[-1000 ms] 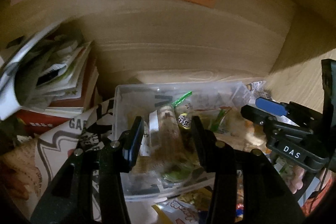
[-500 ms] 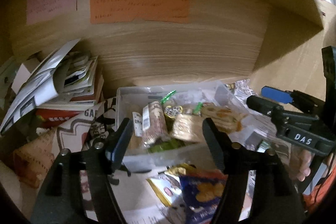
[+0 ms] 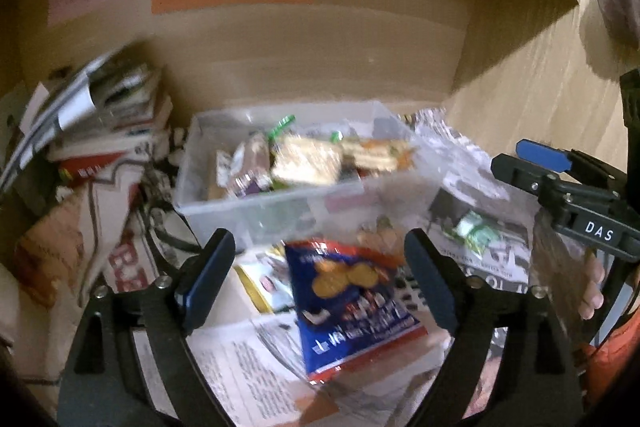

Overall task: Organize snacks
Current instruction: 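Grasp the blue cracker bag with left tool while right grasps green snack bag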

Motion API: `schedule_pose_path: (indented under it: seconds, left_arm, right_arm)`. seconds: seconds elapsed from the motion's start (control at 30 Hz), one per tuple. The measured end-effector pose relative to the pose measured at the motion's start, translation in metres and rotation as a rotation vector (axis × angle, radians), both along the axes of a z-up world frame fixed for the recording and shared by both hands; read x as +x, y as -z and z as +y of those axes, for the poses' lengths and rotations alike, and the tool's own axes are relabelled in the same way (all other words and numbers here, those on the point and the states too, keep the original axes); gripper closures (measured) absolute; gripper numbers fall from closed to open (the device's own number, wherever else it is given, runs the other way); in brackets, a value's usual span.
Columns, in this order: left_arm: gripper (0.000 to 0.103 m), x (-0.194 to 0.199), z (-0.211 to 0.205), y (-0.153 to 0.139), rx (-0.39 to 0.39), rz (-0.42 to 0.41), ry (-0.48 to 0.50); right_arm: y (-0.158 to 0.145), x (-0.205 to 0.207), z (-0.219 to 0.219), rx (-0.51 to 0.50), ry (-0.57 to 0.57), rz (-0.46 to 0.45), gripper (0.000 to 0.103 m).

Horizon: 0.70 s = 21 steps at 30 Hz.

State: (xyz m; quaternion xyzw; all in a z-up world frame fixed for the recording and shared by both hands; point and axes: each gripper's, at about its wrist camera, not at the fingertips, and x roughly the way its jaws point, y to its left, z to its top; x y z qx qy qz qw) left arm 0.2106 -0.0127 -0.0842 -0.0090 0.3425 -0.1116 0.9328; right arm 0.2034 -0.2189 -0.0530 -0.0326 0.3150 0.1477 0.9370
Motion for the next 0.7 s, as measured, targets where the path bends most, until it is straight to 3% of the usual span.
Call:
schedule_pose_path:
  seconds: [0.37, 0.5, 0.7]
  left_arm:
    - [0.016, -0.001, -0.020, 0.034, 0.004, 0.077, 0.027]
    - [0.016, 0.006, -0.022, 0.045, 0.009, 0.109, 0.021]
    - [0.016, 0.017, -0.023, 0.063, 0.010, 0.145, 0.023]
  right_arm:
    - [0.050, 0.005, -0.027, -0.035, 0.052, 0.142, 0.034]
    - [0.063, 0.008, -0.034, -0.044, 0.059, 0.180, 0.020]
    - [0.079, 0.018, -0.037, -0.056, 0.060, 0.236, 0.019]
